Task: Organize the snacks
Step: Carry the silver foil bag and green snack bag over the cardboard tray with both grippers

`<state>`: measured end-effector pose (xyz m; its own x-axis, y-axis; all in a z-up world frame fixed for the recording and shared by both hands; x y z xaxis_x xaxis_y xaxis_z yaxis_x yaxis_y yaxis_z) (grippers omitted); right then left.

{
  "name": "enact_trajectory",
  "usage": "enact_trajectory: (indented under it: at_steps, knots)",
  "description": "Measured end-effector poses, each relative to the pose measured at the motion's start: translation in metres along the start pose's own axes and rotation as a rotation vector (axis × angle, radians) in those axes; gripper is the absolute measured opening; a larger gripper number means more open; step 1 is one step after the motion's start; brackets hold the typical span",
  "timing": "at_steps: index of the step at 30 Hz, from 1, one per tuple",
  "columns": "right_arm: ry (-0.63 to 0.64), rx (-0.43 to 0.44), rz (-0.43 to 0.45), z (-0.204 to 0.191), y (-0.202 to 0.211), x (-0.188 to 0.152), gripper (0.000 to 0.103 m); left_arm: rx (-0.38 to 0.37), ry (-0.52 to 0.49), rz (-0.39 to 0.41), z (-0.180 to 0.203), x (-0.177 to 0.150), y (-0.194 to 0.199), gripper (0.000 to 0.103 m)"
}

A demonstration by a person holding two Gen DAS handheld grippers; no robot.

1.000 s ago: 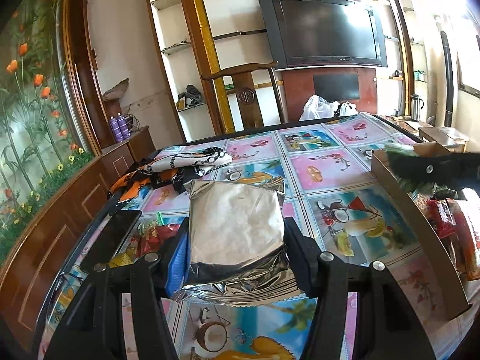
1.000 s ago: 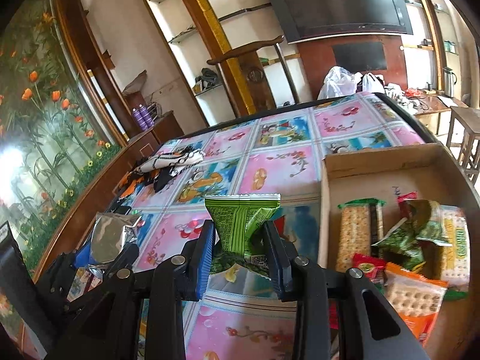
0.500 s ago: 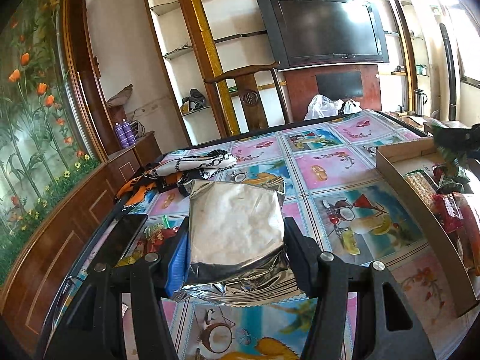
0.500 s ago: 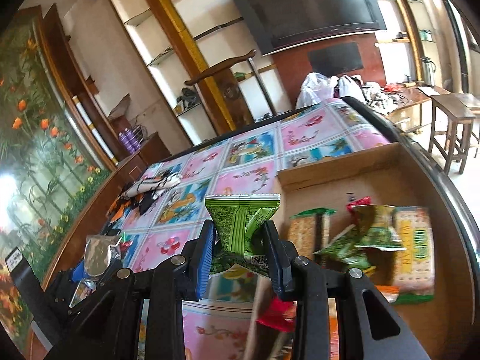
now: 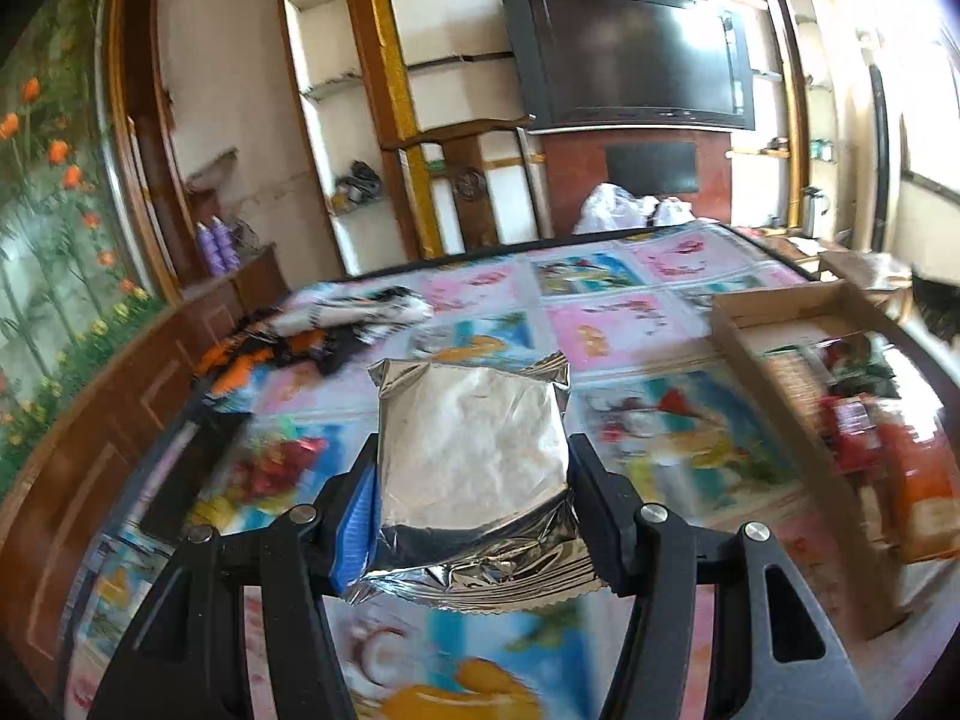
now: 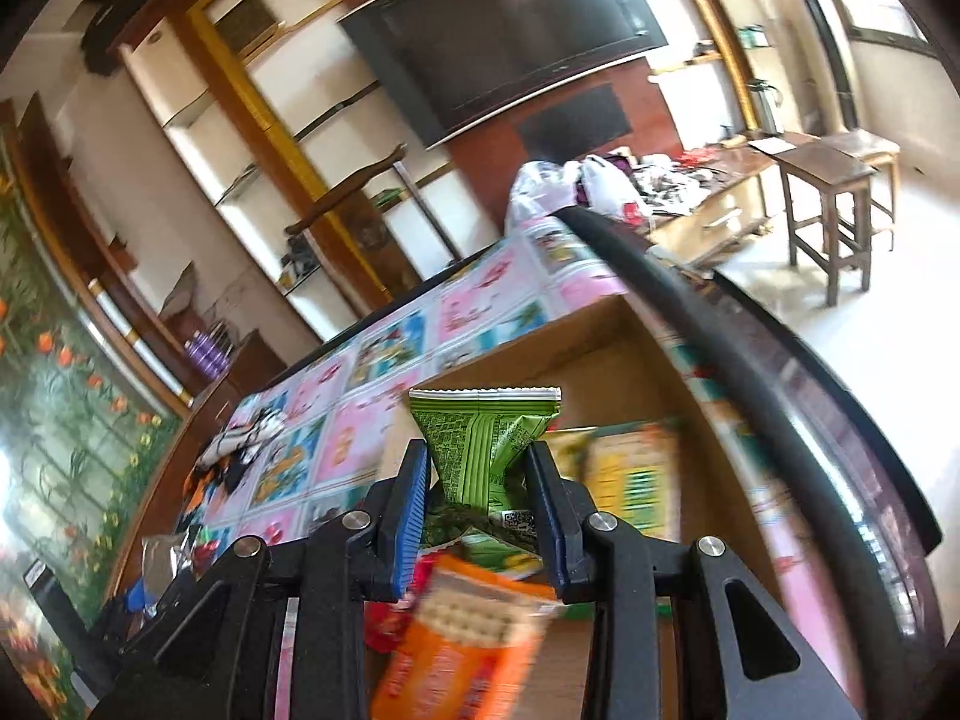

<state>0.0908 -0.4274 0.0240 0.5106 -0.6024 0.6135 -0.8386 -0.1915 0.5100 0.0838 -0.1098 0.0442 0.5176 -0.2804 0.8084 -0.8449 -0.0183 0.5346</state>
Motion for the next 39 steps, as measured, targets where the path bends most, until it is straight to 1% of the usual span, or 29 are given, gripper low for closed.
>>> enact_trajectory:
  at_steps: [3,5,6,9,10,13,15,18,21,25,29,39]
  knots:
    - [-0.029,-0.015,-0.006,0.015,0.005,0.003,0.035,-0.090,0.017,-0.015,0.023,0.003,0.007,0.058]
    - [-0.038,-0.021,-0.012,0.020,0.006,0.004,0.035,-0.142,0.011,-0.010,0.043,0.007,0.014,0.058]
    - [-0.041,-0.028,-0.017,0.024,0.006,0.004,0.035,-0.189,0.007,-0.006,0.058,0.010,0.020,0.058]
    - [-0.046,-0.043,-0.037,0.029,0.002,0.003,0.035,-0.278,-0.018,-0.002,0.094,0.018,0.030,0.058]
    - [-0.047,-0.046,-0.043,0.032,0.001,0.003,0.035,-0.326,-0.033,-0.007,0.112,0.020,0.033,0.058]
    - [-0.056,-0.047,-0.063,0.036,-0.003,0.001,0.035,-0.412,-0.063,-0.040,0.151,0.022,0.034,0.058]
    - [-0.056,-0.052,-0.074,0.037,-0.005,-0.001,0.035,-0.448,-0.086,-0.059,0.173,0.021,0.032,0.058]
    - [-0.050,-0.049,-0.089,0.035,-0.008,-0.003,0.035,-0.457,-0.131,-0.065,0.196,0.017,0.030,0.058]
    - [-0.045,-0.058,-0.098,0.036,-0.010,-0.004,0.035,-0.425,-0.170,-0.033,0.209,0.017,0.028,0.058]
    - [-0.058,-0.071,-0.107,0.041,-0.011,-0.006,0.035,-0.428,-0.179,-0.012,0.219,0.022,0.025,0.058]
    - [-0.057,-0.076,-0.116,0.041,-0.013,-0.006,0.035,-0.420,-0.192,-0.013,0.224,0.020,0.019,0.058]
    - [-0.048,-0.101,-0.130,0.040,-0.019,-0.009,0.035,-0.394,-0.224,0.019,0.228,0.018,0.024,0.058]
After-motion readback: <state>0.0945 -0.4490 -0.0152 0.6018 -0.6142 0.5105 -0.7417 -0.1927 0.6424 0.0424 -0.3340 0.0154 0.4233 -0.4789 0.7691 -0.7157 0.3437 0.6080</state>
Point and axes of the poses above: each gripper's, at about its wrist camera, not at the fingertips, and y roughly against the way its jaws point, z to its right, x to its top, the point moved 4 cm from there along -y, roughly the way its jaws point, and after that the axes turned 7 degrees about -y, right-handed, at the moved point
